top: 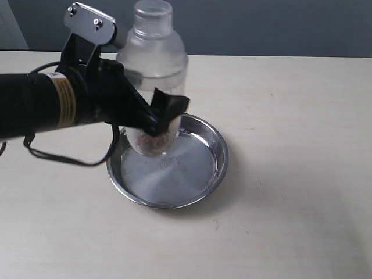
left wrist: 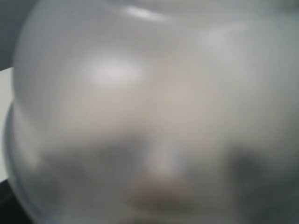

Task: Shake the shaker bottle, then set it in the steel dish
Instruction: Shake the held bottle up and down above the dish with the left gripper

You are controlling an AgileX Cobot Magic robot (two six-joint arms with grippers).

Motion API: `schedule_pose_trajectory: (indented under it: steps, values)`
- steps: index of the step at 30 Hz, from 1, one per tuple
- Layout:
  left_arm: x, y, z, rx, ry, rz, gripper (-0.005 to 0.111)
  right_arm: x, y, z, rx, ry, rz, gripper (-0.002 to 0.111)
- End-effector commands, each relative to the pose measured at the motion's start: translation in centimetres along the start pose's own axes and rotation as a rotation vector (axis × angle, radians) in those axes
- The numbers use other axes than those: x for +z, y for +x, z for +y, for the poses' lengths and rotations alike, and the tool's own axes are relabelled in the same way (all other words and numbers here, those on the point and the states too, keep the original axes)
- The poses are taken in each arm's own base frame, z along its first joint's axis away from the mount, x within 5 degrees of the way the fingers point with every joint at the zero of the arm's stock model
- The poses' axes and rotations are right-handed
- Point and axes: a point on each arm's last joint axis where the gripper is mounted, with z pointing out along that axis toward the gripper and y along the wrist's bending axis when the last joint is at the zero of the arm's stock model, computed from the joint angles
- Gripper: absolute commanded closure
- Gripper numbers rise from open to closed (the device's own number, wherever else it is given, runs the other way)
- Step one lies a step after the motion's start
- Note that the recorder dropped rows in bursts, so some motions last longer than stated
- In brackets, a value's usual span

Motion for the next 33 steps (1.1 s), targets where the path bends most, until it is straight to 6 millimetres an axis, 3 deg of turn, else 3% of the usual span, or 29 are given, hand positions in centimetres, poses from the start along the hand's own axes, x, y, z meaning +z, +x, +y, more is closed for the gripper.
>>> schedule_pose_trajectory:
  steps: [1,2,3,4,5,6,7,8,10,11,12,13,14,15,16,18,19,20,23,24,25,28,29,33]
  values:
    - [0.9,0.4,-4.0,0.156,0.196,-0.011,0.106,0.0,-0.1,0.0,0.0,0.004,-0.017,0.109]
    - [1.2,0.6,-2.9,0.14,0.06,0.06,0.106,0.0,-0.1,0.0,0.0,0.004,-0.017,0.109]
    - [2.3,1.0,0.5,-0.02,-0.144,0.157,0.106,0.0,-0.1,0.0,0.0,0.004,-0.017,0.109]
    - [2.9,1.2,1.9,-0.19,-0.165,0.144,0.106,0.0,-0.1,0.0,0.0,0.004,-0.017,0.109]
    - [3.4,1.0,-0.1,-0.258,0.053,0.029,0.106,0.0,-0.1,0.0,0.0,0.004,-0.017,0.109]
    - [3.0,0.8,-2.5,-0.11,0.213,-0.011,0.106,0.0,-0.1,0.0,0.0,0.004,-0.017,0.109]
    - [2.8,1.0,-4.2,0.04,0.232,0.027,0.106,0.0,-0.1,0.0,0.0,0.004,-0.017,0.109]
    - [3.5,1.5,-1.6,-0.069,-0.02,0.137,0.106,0.0,-0.1,0.0,0.0,0.004,-0.017,0.109]
    - [4.1,2.0,0.5,-0.197,-0.119,0.177,0.106,0.0,-0.1,0.0,0.0,0.004,-0.017,0.109]
    - [4.1,1.7,0.0,-0.202,-0.068,0.142,0.106,0.0,-0.1,0.0,0.0,0.004,-0.017,0.109]
    - [3.6,0.6,-1.1,-0.119,0.018,0.075,0.106,0.0,-0.1,0.0,0.0,0.004,-0.017,0.109]
    - [1.7,-2.7,-2.6,0.014,0.13,-0.08,0.106,0.0,-0.1,0.0,0.0,0.004,-0.017,0.109]
    - [0.2,-4.9,-2.9,0.025,0.129,-0.16,0.106,0.0,-0.1,0.0,0.0,0.004,-0.017,0.109]
    - [-0.6,-5.9,-2.3,-0.029,0.053,-0.158,0.106,0.0,-0.1,0.0,0.0,0.004,-0.017,0.109]
    - [-0.1,-5.0,-1.9,-0.053,0.022,-0.113,0.106,0.0,-0.1,0.0,0.0,0.004,-0.017,0.109]
    - [2.3,-0.7,-1.5,-0.061,0.009,0.037,0.106,0.0,-0.1,0.0,0.0,0.004,-0.017,0.109]
    - [3.0,0.2,-1.3,-0.043,0.008,0.071,0.106,0.0,-0.1,0.0,0.0,0.004,-0.017,0.109]
    - [3.0,0.2,-1.3,-0.008,0.006,0.073,0.106,0.0,-0.1,0.0,0.0,0.004,-0.017,0.109]
    - [-0.4,-4.7,-2.0,0.004,0.031,-0.117,0.106,0.0,-0.1,0.0,0.0,0.004,-0.017,0.109]
    - [-1.3,-5.4,-2.2,0.003,0.042,-0.154,0.106,0.0,-0.1,0.0,0.0,0.004,-0.017,0.109]
    - [-1.3,-5.0,-2.1,-0.022,0.043,-0.145,0.106,0.0,-0.1,0.0,0.0,0.004,-0.017,0.109]
    - [2.0,-0.1,-1.6,-0.035,0.036,0.034,0.106,0.0,-0.1,0.0,0.0,0.004,-0.017,0.109]
    - [2.2,0.0,-1.4,-0.034,0.019,0.05,0.106,0.0,-0.1,0.0,0.0,0.004,-0.017,0.109]
    - [-3.0,-6.3,-3.1,0.004,0.112,-0.232,0.106,0.0,-0.1,0.0,0.0,0.004,-0.017,0.109]
